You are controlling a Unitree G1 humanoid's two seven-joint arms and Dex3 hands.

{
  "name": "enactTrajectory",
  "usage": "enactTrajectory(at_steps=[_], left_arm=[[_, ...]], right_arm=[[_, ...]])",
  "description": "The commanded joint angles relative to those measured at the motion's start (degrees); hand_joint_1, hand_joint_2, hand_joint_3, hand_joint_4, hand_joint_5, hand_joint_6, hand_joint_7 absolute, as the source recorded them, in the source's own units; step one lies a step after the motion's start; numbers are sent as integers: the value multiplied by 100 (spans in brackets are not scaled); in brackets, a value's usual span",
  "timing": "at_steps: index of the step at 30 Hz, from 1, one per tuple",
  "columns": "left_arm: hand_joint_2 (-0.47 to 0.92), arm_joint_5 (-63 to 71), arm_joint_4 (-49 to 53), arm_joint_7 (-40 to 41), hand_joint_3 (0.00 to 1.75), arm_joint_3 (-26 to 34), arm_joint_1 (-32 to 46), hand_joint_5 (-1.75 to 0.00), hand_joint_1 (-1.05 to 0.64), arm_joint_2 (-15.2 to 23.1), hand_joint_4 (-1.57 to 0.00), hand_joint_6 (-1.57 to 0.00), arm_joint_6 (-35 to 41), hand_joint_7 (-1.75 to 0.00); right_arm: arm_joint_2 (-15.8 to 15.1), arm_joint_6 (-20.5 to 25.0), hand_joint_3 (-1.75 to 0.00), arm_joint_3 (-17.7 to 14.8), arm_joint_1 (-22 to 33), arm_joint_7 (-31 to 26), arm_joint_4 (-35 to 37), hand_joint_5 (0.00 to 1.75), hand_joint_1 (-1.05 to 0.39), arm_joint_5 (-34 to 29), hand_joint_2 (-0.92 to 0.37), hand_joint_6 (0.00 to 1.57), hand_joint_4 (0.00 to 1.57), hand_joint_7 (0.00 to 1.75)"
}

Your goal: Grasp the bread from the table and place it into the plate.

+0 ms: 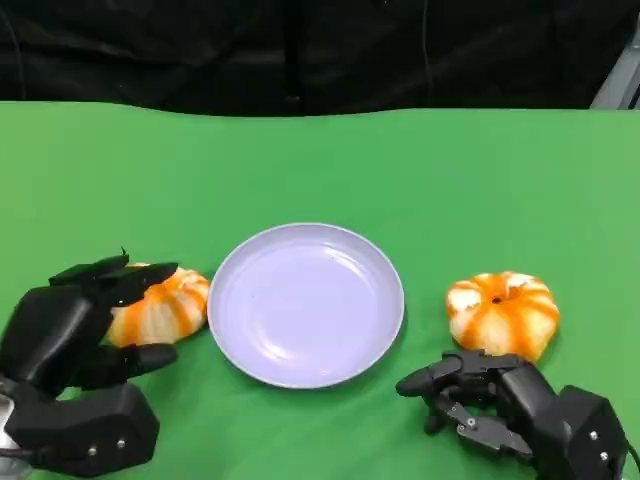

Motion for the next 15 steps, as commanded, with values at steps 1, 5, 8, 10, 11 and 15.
enactTrajectory(at_steps=[1, 5, 8, 10, 11, 15], left_arm=[[92, -55, 112, -38, 26, -127, -127, 0, -86, 92, -41, -61, 53, -1], [92, -94, 181, -65, 26, -189, -178, 0, -86, 79, -41, -61, 54, -1], [92, -120, 227, -69, 25, -231, -208, 0, -85, 75, -41, -62, 48, -1], [92, -137, 347, -222, 25, -268, -306, 0, -85, 16, -41, -62, 174, -1], [92, -149, 435, -343, 25, -290, -377, 0, -85, -29, -41, -60, 269, 0], [92, -183, 588, -708, 23, -386, -571, 0, -86, -114, -40, -57, 643, 0]], right_arm=[[-99, 170, -34, 4, 143, 8, 62, 128, -6, -64, -92, 106, 77, 41], [-89, 183, -34, -4, 148, 15, 47, 128, -6, -50, -92, 106, 78, 41], [-85, 193, -34, -7, 152, 19, 35, 129, -6, -45, -92, 106, 78, 41], [-90, 205, -34, -3, 151, 13, 30, 129, -6, -57, -92, 106, 78, 41], [-93, 212, -33, 0, 149, 8, 28, 129, -6, -65, -92, 106, 78, 41], [-93, 232, -33, -3, 175, 37, -24, 129, -6, -44, -92, 106, 78, 41]])
